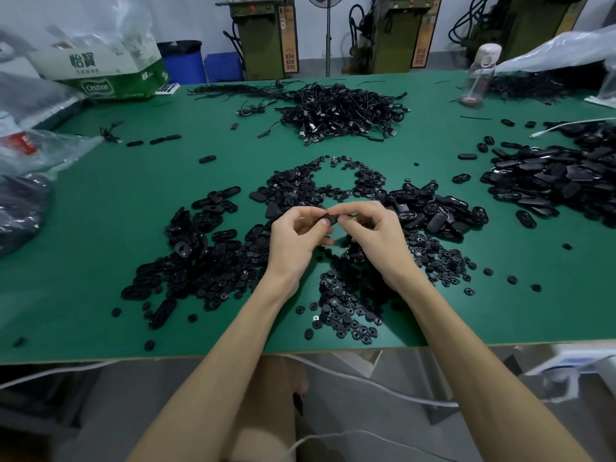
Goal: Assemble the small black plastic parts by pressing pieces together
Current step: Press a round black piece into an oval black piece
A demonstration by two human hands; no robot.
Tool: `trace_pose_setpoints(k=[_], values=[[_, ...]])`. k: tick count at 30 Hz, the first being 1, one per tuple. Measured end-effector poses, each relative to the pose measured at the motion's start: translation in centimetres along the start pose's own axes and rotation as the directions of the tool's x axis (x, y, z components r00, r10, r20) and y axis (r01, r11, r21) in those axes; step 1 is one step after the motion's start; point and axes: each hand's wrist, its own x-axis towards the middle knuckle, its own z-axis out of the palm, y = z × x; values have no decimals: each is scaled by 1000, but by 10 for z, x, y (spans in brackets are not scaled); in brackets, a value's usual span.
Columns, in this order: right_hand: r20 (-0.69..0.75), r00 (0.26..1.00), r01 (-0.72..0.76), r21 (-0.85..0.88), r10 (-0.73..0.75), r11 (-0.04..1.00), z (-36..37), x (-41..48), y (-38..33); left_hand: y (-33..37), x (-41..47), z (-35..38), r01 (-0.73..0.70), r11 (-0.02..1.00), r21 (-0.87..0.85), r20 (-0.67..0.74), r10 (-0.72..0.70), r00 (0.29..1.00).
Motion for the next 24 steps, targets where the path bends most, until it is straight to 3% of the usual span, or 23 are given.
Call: trace_pose_setpoints(k=[12,24], values=[[-7,999,-52,176,54,983,-2,0,7,5,-4,1,11,1000,26,73,-13,997],[50,999,-22,139,15,990,-1,0,6,6,-4,0,47,997,58,8,-48,999]])
